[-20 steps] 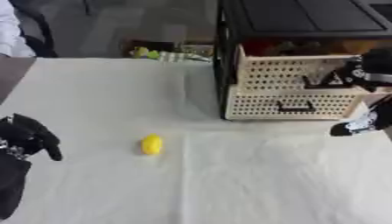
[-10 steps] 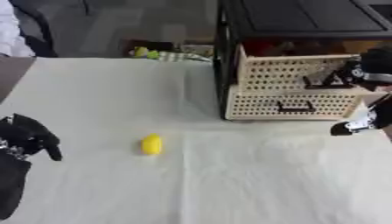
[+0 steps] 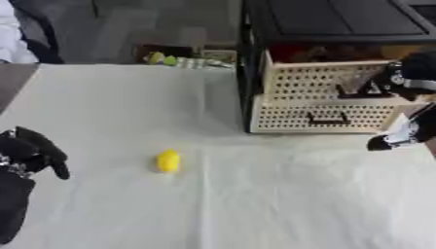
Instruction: Pick up objects from table and place into drawer.
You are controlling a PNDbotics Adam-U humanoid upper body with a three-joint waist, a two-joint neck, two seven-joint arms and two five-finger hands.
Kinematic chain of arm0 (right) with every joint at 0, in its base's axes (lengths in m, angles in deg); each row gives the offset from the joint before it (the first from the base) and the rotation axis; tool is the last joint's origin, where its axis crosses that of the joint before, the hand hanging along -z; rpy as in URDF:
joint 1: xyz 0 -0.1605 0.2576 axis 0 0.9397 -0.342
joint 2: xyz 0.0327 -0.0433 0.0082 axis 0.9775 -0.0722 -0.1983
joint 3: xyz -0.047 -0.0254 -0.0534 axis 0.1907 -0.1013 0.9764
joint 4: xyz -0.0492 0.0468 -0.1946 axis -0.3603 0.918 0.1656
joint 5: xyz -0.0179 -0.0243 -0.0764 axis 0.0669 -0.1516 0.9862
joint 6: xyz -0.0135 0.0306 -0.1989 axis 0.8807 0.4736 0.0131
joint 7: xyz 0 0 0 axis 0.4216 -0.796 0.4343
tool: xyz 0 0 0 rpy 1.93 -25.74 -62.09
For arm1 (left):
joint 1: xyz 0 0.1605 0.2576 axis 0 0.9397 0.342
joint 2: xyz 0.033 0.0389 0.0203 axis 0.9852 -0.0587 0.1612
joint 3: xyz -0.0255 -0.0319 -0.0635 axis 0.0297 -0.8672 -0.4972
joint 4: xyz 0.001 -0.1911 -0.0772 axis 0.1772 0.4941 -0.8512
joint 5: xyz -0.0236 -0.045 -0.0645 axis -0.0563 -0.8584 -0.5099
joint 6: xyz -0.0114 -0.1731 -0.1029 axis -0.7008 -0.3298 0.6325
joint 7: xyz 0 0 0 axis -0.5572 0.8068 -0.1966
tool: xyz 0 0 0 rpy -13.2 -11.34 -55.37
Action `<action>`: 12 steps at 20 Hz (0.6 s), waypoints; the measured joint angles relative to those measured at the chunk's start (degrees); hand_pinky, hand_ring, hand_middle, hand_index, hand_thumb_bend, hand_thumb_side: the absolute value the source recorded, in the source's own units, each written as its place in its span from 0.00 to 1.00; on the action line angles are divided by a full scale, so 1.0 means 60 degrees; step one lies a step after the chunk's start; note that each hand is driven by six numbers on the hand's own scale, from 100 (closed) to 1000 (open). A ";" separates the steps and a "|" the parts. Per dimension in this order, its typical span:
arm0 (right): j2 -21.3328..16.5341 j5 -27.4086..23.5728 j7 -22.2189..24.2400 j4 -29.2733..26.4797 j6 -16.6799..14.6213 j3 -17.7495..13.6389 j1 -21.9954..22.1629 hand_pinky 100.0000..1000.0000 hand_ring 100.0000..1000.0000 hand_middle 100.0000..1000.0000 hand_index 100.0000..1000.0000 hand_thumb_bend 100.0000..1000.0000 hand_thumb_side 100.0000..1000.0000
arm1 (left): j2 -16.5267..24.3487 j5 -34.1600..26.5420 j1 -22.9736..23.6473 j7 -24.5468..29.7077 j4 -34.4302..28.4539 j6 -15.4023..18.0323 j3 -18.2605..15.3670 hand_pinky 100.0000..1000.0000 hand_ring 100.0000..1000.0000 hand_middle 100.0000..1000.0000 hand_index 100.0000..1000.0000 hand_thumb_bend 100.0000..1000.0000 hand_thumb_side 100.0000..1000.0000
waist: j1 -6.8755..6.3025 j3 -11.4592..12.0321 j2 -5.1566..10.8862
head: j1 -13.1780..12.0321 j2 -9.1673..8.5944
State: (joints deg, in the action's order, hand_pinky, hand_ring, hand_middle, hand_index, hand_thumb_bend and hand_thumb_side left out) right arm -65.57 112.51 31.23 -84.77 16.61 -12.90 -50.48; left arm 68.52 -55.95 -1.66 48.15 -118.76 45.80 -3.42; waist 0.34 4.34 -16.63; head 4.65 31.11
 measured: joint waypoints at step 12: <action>-0.0275 -0.0993 0.0673 -0.0495 0.0358 -0.0199 0.0354 0.00 0.23 0.00 0.62 0.64 0.71 | 0.0000 0.0000 0.0001 -0.0015 0.0000 -0.0016 0.0001 0.35 0.50 0.51 0.55 0.00 0.87 | 0.0026 -0.0014 0.0001 | -0.0007 0.0000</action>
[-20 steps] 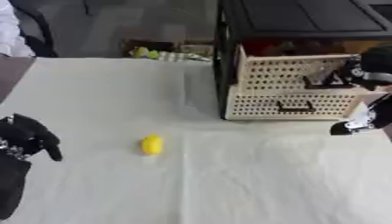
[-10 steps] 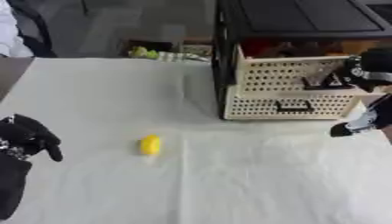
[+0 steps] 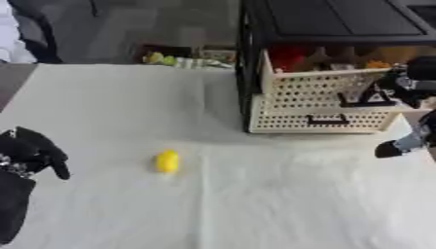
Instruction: Pick up objects from table and place into drawer.
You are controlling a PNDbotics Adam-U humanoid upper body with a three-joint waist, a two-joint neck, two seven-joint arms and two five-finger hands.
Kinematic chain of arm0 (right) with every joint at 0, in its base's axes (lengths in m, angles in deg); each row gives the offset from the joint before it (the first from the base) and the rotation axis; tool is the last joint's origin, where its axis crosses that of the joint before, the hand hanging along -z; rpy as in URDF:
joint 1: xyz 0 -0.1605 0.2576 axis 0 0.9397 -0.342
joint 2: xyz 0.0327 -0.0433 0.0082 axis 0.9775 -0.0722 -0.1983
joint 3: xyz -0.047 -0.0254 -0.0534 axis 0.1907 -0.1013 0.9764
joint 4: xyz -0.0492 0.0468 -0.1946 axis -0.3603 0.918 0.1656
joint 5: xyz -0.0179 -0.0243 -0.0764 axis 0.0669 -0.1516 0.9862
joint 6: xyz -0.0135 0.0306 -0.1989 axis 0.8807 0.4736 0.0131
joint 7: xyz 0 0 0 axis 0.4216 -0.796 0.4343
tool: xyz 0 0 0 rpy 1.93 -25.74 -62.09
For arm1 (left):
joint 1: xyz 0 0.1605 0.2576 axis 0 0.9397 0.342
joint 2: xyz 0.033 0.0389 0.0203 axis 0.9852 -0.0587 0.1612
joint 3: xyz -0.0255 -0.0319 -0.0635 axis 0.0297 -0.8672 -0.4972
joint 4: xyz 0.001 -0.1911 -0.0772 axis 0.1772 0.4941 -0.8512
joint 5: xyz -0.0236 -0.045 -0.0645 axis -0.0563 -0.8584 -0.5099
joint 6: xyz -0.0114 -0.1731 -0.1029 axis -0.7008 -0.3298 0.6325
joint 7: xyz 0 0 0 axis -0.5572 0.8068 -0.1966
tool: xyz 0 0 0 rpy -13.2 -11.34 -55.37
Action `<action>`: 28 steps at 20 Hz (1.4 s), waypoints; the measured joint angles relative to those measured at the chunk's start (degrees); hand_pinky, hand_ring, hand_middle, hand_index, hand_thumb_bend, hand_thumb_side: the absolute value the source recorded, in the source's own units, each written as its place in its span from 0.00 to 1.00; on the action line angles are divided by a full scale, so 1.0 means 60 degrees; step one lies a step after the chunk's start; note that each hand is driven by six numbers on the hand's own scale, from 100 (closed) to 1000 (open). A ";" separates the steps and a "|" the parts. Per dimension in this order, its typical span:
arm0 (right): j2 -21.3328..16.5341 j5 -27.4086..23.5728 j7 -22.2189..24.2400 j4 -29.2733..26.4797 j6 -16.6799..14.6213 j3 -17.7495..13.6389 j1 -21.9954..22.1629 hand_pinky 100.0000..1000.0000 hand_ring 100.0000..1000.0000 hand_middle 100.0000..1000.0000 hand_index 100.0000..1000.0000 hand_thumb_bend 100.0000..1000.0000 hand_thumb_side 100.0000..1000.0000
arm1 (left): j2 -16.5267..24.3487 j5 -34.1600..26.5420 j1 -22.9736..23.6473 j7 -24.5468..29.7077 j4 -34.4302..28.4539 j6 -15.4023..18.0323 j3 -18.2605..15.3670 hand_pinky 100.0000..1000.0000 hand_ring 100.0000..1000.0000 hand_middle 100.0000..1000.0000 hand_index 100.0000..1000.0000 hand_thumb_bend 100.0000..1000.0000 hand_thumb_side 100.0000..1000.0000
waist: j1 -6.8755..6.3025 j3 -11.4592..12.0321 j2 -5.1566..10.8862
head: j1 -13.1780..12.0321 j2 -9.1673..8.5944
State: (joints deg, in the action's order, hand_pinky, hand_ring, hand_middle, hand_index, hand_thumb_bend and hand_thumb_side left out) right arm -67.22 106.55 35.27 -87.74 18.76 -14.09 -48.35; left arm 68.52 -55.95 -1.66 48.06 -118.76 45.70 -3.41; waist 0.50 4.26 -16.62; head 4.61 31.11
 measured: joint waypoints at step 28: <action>-0.0181 -0.0630 0.0647 -0.0909 0.0213 -0.0384 0.0845 0.00 0.22 0.00 0.56 0.66 0.70 | 0.0000 0.0032 0.0028 -0.0020 0.0000 -0.0099 0.0000 0.35 0.50 0.51 0.55 0.00 0.87 | 0.0051 -0.0105 0.0085 | -0.0026 0.0001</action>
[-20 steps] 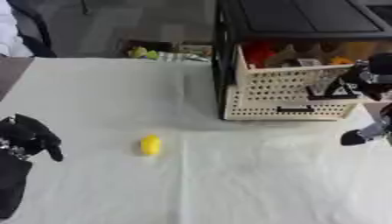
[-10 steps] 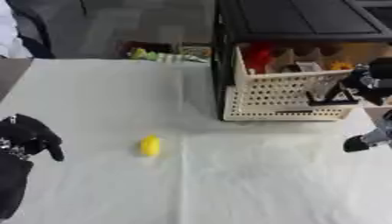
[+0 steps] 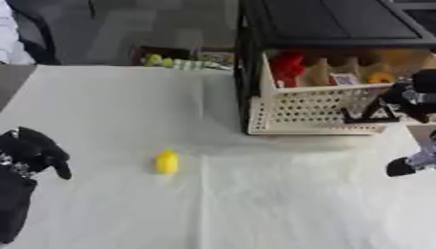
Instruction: Pick up objects from table and place into drawer.
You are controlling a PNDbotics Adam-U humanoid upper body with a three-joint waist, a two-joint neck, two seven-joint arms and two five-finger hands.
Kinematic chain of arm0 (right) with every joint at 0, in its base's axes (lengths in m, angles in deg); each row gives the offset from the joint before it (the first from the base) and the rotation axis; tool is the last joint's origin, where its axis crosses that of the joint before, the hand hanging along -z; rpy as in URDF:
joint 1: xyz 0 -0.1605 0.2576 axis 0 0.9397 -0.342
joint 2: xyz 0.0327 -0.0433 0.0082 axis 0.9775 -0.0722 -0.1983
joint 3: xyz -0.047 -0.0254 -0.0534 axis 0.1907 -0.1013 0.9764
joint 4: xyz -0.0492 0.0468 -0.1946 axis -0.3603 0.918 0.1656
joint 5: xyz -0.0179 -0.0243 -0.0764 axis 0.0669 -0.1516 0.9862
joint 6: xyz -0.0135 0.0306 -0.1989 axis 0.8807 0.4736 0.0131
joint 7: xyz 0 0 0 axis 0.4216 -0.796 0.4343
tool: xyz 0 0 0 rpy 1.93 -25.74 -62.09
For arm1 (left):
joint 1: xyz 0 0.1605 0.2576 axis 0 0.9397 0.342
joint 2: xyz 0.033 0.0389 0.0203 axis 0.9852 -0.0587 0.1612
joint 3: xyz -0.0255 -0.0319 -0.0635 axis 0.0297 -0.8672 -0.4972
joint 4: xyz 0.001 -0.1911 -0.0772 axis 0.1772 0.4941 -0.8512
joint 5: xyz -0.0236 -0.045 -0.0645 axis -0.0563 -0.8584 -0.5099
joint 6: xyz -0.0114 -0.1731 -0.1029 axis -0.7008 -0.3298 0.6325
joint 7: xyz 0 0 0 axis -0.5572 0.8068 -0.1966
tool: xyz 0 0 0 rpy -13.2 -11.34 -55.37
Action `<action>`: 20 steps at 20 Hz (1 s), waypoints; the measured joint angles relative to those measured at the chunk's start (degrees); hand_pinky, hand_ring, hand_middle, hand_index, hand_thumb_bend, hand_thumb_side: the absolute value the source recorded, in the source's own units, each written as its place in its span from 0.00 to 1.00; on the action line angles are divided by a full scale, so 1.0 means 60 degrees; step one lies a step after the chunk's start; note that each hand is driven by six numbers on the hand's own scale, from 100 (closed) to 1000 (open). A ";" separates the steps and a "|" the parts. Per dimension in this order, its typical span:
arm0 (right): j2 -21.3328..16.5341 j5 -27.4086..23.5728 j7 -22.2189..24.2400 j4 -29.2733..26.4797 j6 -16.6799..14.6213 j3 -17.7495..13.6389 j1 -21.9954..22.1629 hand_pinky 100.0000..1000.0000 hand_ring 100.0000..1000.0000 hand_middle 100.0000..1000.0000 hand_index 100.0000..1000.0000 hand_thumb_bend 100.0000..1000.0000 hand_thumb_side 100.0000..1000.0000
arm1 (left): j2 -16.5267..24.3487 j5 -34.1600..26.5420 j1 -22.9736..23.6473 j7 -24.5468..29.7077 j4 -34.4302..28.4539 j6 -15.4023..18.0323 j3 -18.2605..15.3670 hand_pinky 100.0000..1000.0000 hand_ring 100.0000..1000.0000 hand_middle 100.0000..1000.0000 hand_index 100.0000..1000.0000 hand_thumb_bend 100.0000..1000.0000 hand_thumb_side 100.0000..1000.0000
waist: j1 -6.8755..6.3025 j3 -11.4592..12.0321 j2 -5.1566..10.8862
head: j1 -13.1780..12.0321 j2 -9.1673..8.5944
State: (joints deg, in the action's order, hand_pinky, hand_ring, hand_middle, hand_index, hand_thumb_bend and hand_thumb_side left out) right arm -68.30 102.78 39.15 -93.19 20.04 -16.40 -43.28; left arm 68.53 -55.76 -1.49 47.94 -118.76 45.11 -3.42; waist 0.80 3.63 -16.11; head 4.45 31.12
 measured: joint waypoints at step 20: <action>-0.0028 -0.0521 0.0211 -0.0699 0.0079 -0.0021 0.0527 0.00 0.22 0.00 0.51 0.66 0.70 | 0.0001 0.0003 0.0035 -0.0019 0.0000 -0.0036 -0.0002 0.35 0.51 0.51 0.54 0.00 0.88 | -0.0003 -0.0014 0.0018 | -0.0006 0.0001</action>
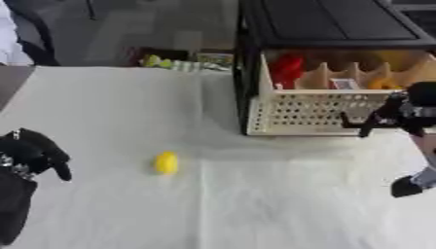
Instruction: Pick up objects from table and place into drawer.
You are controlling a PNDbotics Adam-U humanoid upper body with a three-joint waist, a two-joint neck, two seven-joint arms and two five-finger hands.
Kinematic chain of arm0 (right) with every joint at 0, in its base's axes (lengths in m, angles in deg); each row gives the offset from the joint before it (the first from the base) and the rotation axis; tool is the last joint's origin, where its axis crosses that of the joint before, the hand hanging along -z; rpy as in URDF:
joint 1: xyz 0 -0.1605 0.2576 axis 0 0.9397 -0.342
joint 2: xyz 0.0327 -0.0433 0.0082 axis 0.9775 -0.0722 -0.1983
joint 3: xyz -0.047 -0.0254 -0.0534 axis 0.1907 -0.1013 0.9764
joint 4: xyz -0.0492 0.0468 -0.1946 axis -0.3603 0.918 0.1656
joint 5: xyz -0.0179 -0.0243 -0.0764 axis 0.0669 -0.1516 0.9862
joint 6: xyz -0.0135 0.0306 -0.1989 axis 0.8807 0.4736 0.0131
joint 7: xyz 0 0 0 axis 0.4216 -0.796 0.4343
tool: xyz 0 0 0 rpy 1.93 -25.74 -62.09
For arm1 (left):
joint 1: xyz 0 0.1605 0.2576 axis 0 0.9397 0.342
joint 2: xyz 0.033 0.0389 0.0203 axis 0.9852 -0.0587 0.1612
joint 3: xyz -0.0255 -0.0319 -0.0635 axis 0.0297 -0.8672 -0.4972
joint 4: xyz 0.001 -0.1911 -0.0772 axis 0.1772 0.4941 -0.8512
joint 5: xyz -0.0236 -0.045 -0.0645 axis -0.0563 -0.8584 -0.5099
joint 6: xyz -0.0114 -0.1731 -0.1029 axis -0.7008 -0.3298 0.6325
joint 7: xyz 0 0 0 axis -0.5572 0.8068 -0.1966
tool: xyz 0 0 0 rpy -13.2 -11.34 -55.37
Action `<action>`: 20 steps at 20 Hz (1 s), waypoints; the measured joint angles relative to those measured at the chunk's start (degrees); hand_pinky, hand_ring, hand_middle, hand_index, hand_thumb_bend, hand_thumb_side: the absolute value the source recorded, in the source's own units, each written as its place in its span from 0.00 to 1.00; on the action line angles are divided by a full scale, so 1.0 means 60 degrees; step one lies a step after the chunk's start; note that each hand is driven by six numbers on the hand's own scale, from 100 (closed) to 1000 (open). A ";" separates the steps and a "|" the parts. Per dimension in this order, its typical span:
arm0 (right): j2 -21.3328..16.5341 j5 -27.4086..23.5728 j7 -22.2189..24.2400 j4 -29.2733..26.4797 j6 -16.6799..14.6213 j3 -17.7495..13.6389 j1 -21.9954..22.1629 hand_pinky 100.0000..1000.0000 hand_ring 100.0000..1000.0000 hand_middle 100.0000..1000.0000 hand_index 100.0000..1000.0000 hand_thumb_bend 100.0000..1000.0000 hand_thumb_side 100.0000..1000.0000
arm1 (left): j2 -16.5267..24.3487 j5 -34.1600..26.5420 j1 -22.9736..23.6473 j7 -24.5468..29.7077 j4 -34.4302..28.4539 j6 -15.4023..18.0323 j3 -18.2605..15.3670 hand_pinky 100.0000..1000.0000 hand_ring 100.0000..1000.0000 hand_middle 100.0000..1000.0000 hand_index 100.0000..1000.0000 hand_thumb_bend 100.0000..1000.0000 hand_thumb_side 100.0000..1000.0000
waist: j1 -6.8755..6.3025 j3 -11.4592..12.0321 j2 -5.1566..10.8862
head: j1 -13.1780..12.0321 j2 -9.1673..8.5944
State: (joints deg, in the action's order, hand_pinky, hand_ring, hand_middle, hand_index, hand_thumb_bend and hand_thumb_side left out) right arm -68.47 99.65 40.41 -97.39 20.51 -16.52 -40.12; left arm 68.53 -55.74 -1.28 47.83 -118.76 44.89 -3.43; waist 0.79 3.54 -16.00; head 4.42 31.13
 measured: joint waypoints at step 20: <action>0.0164 -0.1056 -0.0483 -0.0532 -0.0026 -0.0745 -0.0141 0.00 0.30 0.00 0.48 0.59 0.88 | 0.0117 -0.0077 -0.0054 -0.0092 0.0000 0.0217 -0.0011 0.35 0.51 0.52 0.55 0.00 0.81 | -0.0053 -0.0061 0.0000 | -0.0173 0.0003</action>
State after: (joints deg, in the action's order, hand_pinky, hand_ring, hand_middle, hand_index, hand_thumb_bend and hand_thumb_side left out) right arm -67.49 93.31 37.51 -100.58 20.35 -20.99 -40.96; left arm 69.24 -56.20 -1.61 47.28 -118.76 46.19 -3.49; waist 0.47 3.18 -16.00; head 3.38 31.14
